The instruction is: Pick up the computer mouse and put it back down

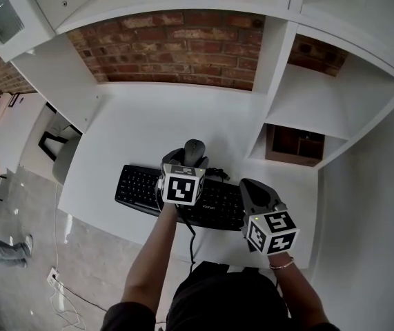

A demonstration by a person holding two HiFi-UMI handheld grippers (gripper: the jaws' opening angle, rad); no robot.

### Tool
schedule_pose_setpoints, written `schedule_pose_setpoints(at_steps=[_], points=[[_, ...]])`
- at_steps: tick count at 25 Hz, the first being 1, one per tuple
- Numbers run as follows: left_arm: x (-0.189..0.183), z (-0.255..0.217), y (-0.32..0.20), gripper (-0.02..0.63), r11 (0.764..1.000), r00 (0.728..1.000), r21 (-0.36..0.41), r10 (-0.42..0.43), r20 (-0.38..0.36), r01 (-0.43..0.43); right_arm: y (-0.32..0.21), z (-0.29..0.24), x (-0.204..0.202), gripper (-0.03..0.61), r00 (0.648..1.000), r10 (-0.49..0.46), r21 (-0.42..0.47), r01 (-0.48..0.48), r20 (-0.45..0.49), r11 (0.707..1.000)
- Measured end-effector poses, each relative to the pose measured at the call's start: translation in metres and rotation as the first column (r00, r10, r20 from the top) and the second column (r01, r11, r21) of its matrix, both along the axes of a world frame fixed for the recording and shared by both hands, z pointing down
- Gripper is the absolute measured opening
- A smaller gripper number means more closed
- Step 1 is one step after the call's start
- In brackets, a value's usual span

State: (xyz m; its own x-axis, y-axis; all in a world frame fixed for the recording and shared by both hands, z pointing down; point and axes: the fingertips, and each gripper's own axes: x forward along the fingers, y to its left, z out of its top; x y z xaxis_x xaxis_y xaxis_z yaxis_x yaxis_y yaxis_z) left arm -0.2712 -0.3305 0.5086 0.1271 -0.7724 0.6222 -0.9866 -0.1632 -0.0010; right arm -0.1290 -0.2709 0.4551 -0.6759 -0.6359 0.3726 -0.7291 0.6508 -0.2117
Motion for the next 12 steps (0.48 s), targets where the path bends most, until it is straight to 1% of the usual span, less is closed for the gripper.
schedule_pose_setpoints(at_steps=[6, 12], points=[[-0.015, 0.007, -0.014, 0.301, 1.0, 1.0, -0.025, -0.012, -0.01, 0.012, -0.008, -0.002, -0.019, 0.005, 1.0, -0.003, 0.009, 0.003, -0.004, 1.0], [-0.026, 0.015, -0.03, 0.301, 0.999, 0.999, -0.031, -0.021, -0.025, 0.02, -0.016, 0.002, -0.031, 0.005, 1.0, -0.006, 0.008, 0.006, -0.018, 1.0]])
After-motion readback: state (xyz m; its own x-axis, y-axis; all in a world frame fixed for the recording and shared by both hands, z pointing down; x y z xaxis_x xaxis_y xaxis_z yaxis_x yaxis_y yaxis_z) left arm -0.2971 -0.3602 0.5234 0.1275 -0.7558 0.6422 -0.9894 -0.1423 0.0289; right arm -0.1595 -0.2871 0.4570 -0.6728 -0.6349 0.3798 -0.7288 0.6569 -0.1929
